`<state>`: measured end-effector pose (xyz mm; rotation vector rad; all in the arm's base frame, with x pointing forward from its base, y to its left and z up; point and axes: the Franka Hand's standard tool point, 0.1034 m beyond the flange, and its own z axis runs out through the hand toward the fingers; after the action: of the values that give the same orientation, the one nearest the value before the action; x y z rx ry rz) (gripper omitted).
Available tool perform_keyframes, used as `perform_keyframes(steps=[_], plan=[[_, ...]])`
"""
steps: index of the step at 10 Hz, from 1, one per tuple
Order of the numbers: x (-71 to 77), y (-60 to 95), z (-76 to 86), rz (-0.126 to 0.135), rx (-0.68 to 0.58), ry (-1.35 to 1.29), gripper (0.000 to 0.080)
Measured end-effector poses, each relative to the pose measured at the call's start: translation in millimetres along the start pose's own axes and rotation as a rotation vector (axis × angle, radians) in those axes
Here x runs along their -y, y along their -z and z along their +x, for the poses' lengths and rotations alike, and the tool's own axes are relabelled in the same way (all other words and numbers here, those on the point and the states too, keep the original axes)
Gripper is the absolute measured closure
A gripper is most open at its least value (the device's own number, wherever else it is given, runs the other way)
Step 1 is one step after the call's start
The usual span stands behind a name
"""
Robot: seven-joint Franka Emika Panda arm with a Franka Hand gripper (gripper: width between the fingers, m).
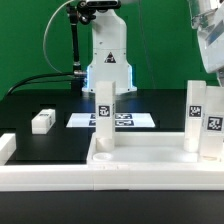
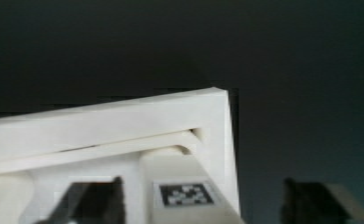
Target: Assemble desk
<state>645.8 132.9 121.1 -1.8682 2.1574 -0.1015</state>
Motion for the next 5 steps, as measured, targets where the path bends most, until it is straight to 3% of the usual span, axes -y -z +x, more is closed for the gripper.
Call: perform_keyframes(steps=[1, 2, 3, 5], plan=[[-0.1, -0.2, 0.2, -0.001, -0.001, 0.020, 0.0241], [-1.1, -0.7, 1.7, -0.013, -0.012, 0.234, 0.0241], [-3.2, -0.7, 2.0, -0.036, -0.020, 0.413, 0.0169], [-3.8, -0.8, 3.7, -0.037, -0.021, 0.524, 0.0155]])
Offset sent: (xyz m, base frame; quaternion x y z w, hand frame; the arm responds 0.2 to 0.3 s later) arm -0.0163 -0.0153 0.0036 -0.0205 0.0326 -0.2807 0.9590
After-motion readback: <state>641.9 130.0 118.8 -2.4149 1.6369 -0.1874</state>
